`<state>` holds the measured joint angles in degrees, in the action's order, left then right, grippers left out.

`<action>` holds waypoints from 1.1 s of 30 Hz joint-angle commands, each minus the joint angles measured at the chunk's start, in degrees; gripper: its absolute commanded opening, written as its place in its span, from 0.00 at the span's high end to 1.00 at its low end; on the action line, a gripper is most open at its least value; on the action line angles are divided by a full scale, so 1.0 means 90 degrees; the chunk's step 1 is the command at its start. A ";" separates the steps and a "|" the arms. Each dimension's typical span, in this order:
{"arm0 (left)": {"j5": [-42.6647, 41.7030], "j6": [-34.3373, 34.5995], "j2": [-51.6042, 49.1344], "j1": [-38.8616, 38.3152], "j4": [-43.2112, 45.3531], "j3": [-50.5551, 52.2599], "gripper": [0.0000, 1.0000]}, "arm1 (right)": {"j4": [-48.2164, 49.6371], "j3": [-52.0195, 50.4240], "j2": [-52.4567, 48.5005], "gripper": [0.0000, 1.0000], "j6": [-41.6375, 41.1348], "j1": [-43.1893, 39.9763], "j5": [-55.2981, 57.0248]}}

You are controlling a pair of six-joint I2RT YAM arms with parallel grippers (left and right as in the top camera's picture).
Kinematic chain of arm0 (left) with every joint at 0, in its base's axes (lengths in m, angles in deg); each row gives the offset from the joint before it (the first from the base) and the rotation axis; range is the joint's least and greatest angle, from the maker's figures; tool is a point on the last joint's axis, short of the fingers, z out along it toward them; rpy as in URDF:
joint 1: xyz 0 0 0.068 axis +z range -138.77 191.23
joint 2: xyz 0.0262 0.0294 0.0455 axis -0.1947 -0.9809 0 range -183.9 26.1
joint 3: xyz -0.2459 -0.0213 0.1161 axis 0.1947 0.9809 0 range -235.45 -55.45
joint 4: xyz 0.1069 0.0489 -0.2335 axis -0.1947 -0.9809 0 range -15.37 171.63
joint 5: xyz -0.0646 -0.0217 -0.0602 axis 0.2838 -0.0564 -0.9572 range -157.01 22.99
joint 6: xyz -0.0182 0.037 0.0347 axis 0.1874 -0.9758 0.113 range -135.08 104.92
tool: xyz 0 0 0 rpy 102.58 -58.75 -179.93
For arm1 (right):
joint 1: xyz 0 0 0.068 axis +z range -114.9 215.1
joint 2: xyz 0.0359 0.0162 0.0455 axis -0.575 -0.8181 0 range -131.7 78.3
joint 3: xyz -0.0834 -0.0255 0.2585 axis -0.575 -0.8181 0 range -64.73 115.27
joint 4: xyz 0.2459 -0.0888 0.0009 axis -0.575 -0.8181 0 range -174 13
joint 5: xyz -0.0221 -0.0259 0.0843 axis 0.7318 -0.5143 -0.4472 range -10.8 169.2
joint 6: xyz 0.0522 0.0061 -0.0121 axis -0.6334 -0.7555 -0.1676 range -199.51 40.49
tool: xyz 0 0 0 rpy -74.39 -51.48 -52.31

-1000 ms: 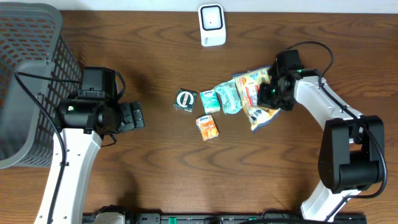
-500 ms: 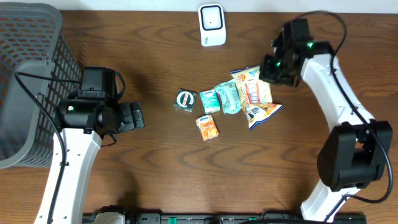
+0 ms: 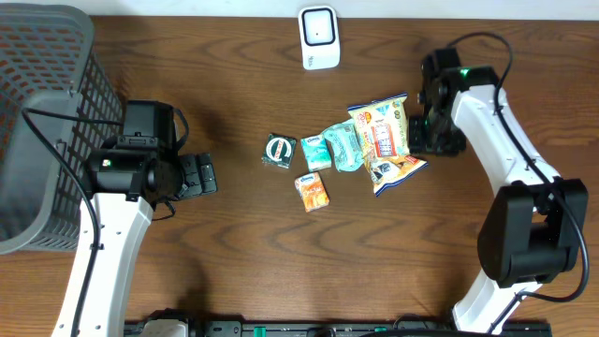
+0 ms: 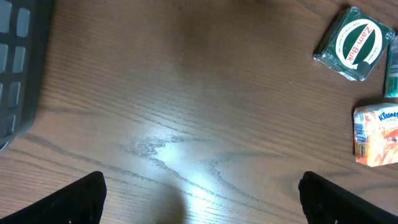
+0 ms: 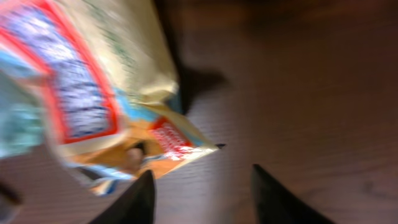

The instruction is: Scan the item barcode

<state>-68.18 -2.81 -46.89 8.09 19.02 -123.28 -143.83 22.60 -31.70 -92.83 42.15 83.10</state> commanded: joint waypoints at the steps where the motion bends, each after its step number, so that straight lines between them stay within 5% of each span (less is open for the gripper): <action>1: 0.0034 0.0104 -0.0034 -0.0024 -0.0015 0.0032 0.02 | 0.0143 -0.0376 0.0012 0.39 0.0061 -0.0199 0.0296; 3: 0.0034 0.0104 -0.0034 -0.0024 -0.0015 0.0032 0.02 | 0.0216 -0.0590 0.0012 0.32 0.0068 -0.0362 0.0007; 11: 0.0034 0.0104 -0.0034 -0.0024 -0.0015 0.0032 0.02 | 0.0872 -0.1588 0.0012 0.32 0.0090 -0.0408 -0.1593; 18: 0.0034 0.0104 -0.0034 -0.0024 -0.0015 0.0032 0.02 | 0.1387 -0.1943 0.0012 0.11 0.0075 -0.0287 -0.3174; 20: 0.0034 0.0104 -0.0034 -0.0024 -0.0015 0.0032 0.02 | 0.1387 -0.1814 0.0012 0.01 0.0000 -0.0287 -0.3211; 33: 0.0034 0.0104 -0.0034 -0.0024 -0.0015 0.0032 0.02 | -0.0019 0.0223 0.0012 0.01 0.0012 -0.0333 -0.1962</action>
<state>-68.21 -2.81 -46.89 8.09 18.98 -123.28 -142.91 21.11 -31.72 -92.50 39.35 60.65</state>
